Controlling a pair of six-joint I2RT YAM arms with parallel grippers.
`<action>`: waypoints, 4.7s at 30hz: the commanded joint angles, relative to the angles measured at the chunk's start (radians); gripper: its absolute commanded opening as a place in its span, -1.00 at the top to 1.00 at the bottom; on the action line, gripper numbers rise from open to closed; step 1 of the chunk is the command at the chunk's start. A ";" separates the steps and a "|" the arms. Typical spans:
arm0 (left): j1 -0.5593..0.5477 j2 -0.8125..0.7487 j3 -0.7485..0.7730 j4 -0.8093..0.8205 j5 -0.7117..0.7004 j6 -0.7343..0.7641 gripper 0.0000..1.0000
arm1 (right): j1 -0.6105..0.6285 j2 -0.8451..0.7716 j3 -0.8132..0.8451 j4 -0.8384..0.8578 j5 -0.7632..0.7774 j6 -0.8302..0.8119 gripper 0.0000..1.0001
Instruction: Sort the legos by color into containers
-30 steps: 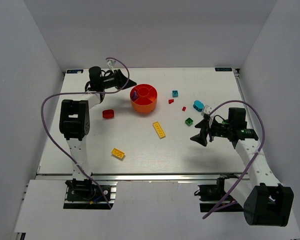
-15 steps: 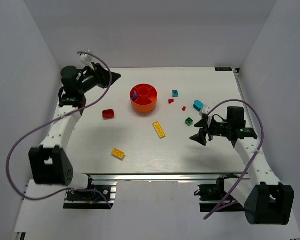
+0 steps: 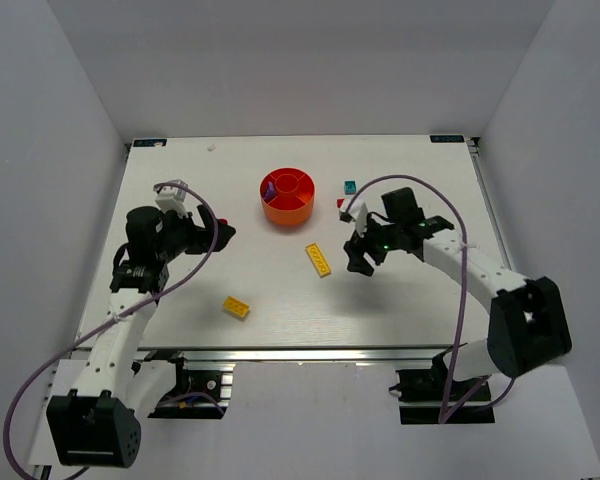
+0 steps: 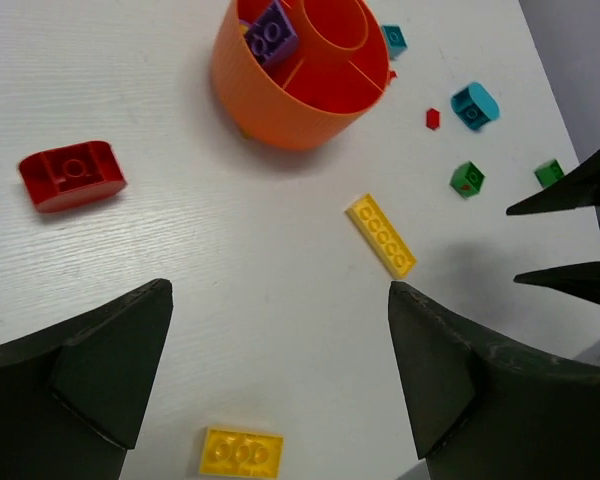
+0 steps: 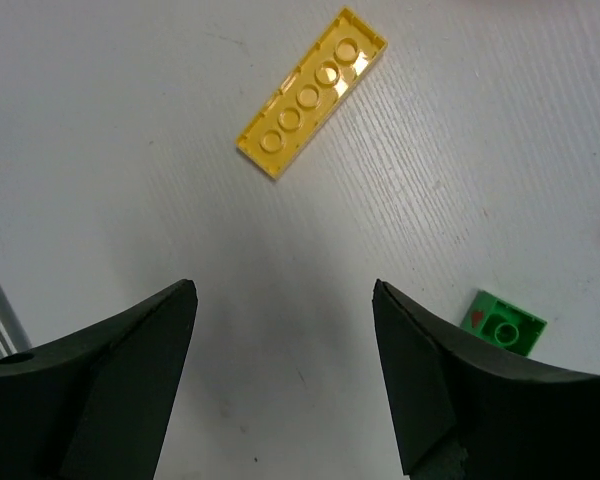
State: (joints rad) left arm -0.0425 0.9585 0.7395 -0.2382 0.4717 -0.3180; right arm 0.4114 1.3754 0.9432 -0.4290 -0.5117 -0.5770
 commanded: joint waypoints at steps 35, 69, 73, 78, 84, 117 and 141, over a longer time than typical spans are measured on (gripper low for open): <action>0.001 -0.222 -0.077 -0.035 -0.271 0.036 -0.96 | 0.302 0.527 0.252 0.360 0.585 0.663 -0.64; -0.008 -0.070 -0.034 -0.093 -0.165 -0.145 -0.83 | 0.213 0.367 0.462 -0.004 0.006 0.168 1.00; -0.008 -0.055 -0.006 -0.151 -0.139 -0.225 -0.77 | 0.202 0.321 0.502 0.013 -0.089 0.103 1.00; -0.019 -0.113 -0.002 -0.280 -0.163 -0.311 -0.73 | 0.195 0.280 0.554 0.036 -0.258 -0.052 1.00; -0.019 -0.104 0.029 -0.460 -0.127 -0.331 -0.72 | 0.191 0.430 0.827 -0.146 -0.453 -0.314 1.00; -0.019 -0.173 -0.083 -0.530 -0.131 -0.421 -0.67 | 0.081 0.872 0.870 1.174 -0.266 0.698 1.00; -0.019 -0.178 -0.106 -0.523 -0.102 -0.443 -0.65 | 0.072 0.941 0.815 1.233 -0.269 0.738 0.44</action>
State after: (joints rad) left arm -0.0563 0.7921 0.6395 -0.7631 0.3534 -0.7528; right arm 0.4862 2.3127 1.7603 0.7605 -0.7734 0.1757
